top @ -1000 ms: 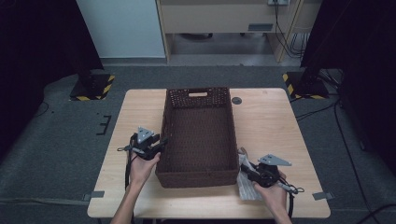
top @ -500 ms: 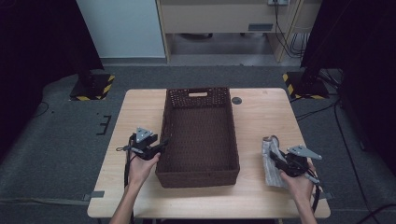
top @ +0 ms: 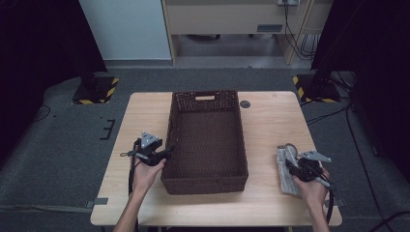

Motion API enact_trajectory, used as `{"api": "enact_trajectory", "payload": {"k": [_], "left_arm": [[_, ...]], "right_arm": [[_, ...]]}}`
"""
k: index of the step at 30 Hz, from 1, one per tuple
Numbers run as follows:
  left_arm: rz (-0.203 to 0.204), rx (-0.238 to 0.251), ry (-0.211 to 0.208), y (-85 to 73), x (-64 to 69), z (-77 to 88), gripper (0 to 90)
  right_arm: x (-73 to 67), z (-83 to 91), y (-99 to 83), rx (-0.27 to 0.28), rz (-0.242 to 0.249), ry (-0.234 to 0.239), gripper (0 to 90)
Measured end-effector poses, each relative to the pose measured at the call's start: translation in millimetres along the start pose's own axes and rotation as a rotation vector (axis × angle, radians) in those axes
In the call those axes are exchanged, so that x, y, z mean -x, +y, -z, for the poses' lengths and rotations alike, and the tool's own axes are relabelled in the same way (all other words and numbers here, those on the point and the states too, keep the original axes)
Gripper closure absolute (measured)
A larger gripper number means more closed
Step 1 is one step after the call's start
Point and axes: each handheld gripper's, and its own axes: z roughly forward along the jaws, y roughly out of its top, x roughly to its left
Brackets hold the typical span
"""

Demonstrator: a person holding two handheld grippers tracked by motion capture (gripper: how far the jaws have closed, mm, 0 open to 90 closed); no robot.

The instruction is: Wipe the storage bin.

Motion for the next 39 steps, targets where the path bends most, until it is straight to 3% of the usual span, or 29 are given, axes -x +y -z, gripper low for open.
{"api": "enact_trajectory", "payload": {"k": [4, 6, 14, 18, 25, 26, 28, 30, 32, 39], "left_arm": [[0.004, -0.002, -0.001, 0.0, 0.0, 0.1, 45.1], [0.003, -0.002, -0.001, 0.2, 0.1, 0.5, 45.0], [0.024, 0.045, -0.02, 9.9, 0.5, 12.7, 42.5], [0.01, 0.037, -0.019, 10.4, 2.8, 12.3, 42.0], [-0.002, -0.007, -0.005, 4.1, 1.0, 5.5, 46.7], [-0.002, -0.007, -0.005, 4.1, 1.0, 5.5, 48.3], [-0.007, -0.016, -0.03, 3.5, 2.8, 4.6, 55.1], [-0.013, -0.014, -0.048, 3.7, 3.9, 5.1, 63.2], [-0.02, -0.015, -0.045, 3.6, 4.4, 5.4, 64.1], [-0.002, -0.005, -0.074, 1.7, -0.3, 7.3, 64.6]], "right_arm": [[0.1, -2.5, -1.6, 0.001, -0.001, -0.006, 58.8], [0.6, -2.8, -0.8, 0.006, -0.011, -0.043, 48.0], [-3.2, 6.7, 6.6, 0.079, -0.026, -0.038, 40.6], [-9.1, 15.8, 14.7, 0.136, -0.027, -0.012, 40.4], [-30.7, 37.1, 37.5, 0.252, -0.018, 0.098, 42.8], [-30.7, 37.1, 37.5, 0.252, -0.018, 0.098, 42.8], [-39.9, 39.7, 43.1, 0.267, -0.009, 0.151, 43.6], [-42.4, 39.9, 44.5, 0.271, -0.007, 0.159, 43.8], [-51.6, 39.3, 51.4, 0.272, 0.01, 0.19, 44.6], [-65.6, 30.1, 67.6, 0.273, 0.034, 0.223, 44.9]]}}
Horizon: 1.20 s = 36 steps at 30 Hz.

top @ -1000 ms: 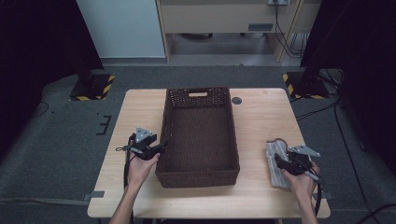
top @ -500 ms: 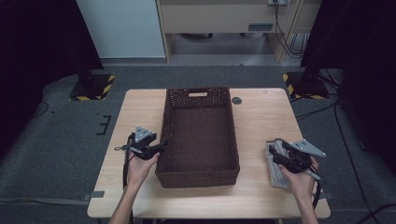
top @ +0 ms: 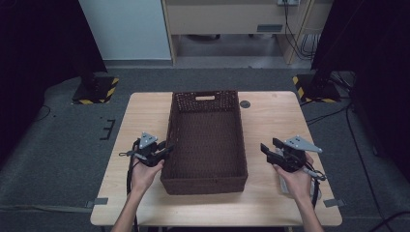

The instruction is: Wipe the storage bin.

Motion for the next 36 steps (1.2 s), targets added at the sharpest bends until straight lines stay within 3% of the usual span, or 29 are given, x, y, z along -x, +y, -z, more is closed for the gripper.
{"api": "enact_trajectory", "payload": {"k": [8, 14, 17, 18, 23, 28, 29, 30, 36], "left_arm": [[-0.028, -0.037, -0.032, -3.4, -18.3, 19.0, 66.9], [-0.032, -0.028, -0.027, -4.4, -19.0, 20.9, 65.2], [-0.015, -0.02, -0.019, -4.7, -20.1, 21.7, 59.7], [0.02, 0.003, -0.026, -3.9, -21.9, 24.5, 57.9], [0.021, 0.026, -0.018, 0.1, -19.8, 30.0, 55.6], [0.009, 0.014, -0.009, 0.9, -13.5, 25.4, 55.5], [0.009, 0.014, -0.009, 0.9, -13.5, 25.4, 55.4], [0.014, 0.018, -0.002, 1.0, -13.1, 24.8, 55.0], [0.017, 0.027, 0.017, 1.2, -12.1, 24.9, 52.1]], "right_arm": [[-19.5, -22.3, 15.9, 0.004, 0.016, 0.038, 45.3], [-37.1, -46.9, 17.8, -0.014, 0.016, 0.074, 45.4], [-43.1, -56.0, 20.7, -0.007, 0.009, 0.089, 45.5], [-45.4, -59.7, 22.3, -0.008, 0.007, 0.093, 45.5], [-50.8, -74.6, 23.5, -0.024, 0.012, 0.094, 46.6], [-51.8, -88.4, 17.0, -0.052, 0.021, 0.079, 50.0], [-51.8, -88.4, 17.0, -0.052, 0.021, 0.079, 50.0], [-53.7, -89.9, 16.9, -0.046, 0.017, 0.086, 57.0], [-56.8, -88.9, 17.0, -0.051, 0.026, 0.063, 60.6]]}}
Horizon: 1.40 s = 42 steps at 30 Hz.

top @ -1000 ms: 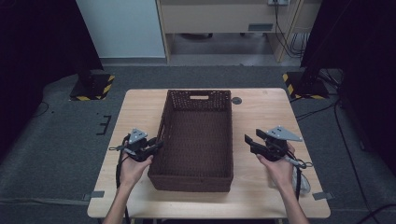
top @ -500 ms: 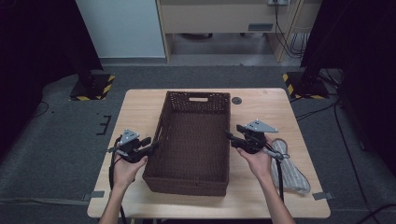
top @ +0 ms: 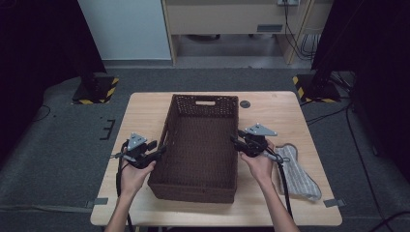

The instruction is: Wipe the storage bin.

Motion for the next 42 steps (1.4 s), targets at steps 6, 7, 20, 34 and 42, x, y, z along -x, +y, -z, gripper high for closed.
{"api": "enact_trajectory", "payload": {"k": [6, 7, 20, 34, 42], "left_arm": [[-0.008, -0.005, 0.006, 0.4, 1.3, -1.9, 48.3], [-0.008, -0.005, 0.006, 0.4, 1.3, -1.9, 48.3], [-0.002, -0.043, 0.033, -6.7, -2.8, -8.1, 70.6], [-0.007, -0.038, 0.001, -6.4, -10.5, -6.7, 77.3], [-0.021, -0.04, -0.044, -3.9, -11.1, -11.0, 77.4]], "right_arm": [[-5.1, 5.8, -0.8, -0.002, -0.002, -0.015, 64.1], [-6.6, 7.2, -1.1, -0.003, -0.008, -0.015, 64.0], [-8.4, 25.6, -5.2, 0.012, -0.01, 0.01, 58.2], [15.3, 25.4, 5.7, 0.058, -0.031, -0.032, 50.2], [23.1, 3.5, 12.7, 0.046, -0.011, -0.053, 48.1]]}}
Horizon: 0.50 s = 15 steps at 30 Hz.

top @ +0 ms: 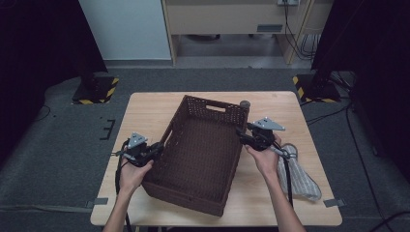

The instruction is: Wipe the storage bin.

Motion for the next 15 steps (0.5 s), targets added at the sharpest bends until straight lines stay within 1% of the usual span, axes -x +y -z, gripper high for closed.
{"api": "enact_trajectory", "payload": {"k": [2, 4, 6, 7, 8, 10, 11, 13, 14, 15], "left_arm": [[-0.01, 0.001, -0.015, 0.6, 0.9, -2.3, 77.4], [-0.015, 0.002, -0.02, 0.7, 1.7, -3.4, 77.3], [-0.029, 0.002, -0.009, 0.5, 3.0, -3.6, 76.6], [-0.029, 0.002, -0.009, 0.5, 3.0, -3.6, 75.5], [-0.026, 0.006, -0.022, -0.1, 3.0, -2.3, 71.0], [-0.007, 0.013, -0.008, -0.6, 2.7, 0.5, 61.3], [0.008, 0.017, -0.004, -1.0, 1.9, 2.6, 59.1], [0.021, 0.03, -0.006, -1.2, 1.5, 7.3, 57.1], [0.018, 0.031, -0.005, -0.8, 2.1, 9.8, 55.7], [0.007, 0.028, -0.004, -0.2, 3.3, 12.5, 54.5]], "right_arm": [[4.3, -1.9, -0.4, -0.006, -0.009, -0.013, 47.9], [5.9, -2.2, -0.8, -0.013, -0.008, -0.019, 47.9], [8.3, -2.7, -3.6, -0.05, 0.016, -0.035, 49.6], [8.3, -2.7, -3.6, -0.05, 0.016, -0.035, 49.6], [8.3, -2.3, -7.2, -0.041, 0.009, -0.037, 51.1], [8.2, -1.0, -9.3, -0.027, -0.003, -0.03, 54.0], [7.7, -0.5, -9.8, -0.023, -0.008, -0.03, 54.6], [7.2, 0.1, -9.8, -0.023, -0.011, -0.03, 55.7], [7.1, 0.4, -9.5, -0.026, -0.01, -0.028, 56.0], [7.2, 0.6, -9.4, -0.027, -0.009, -0.026, 56.1]]}}
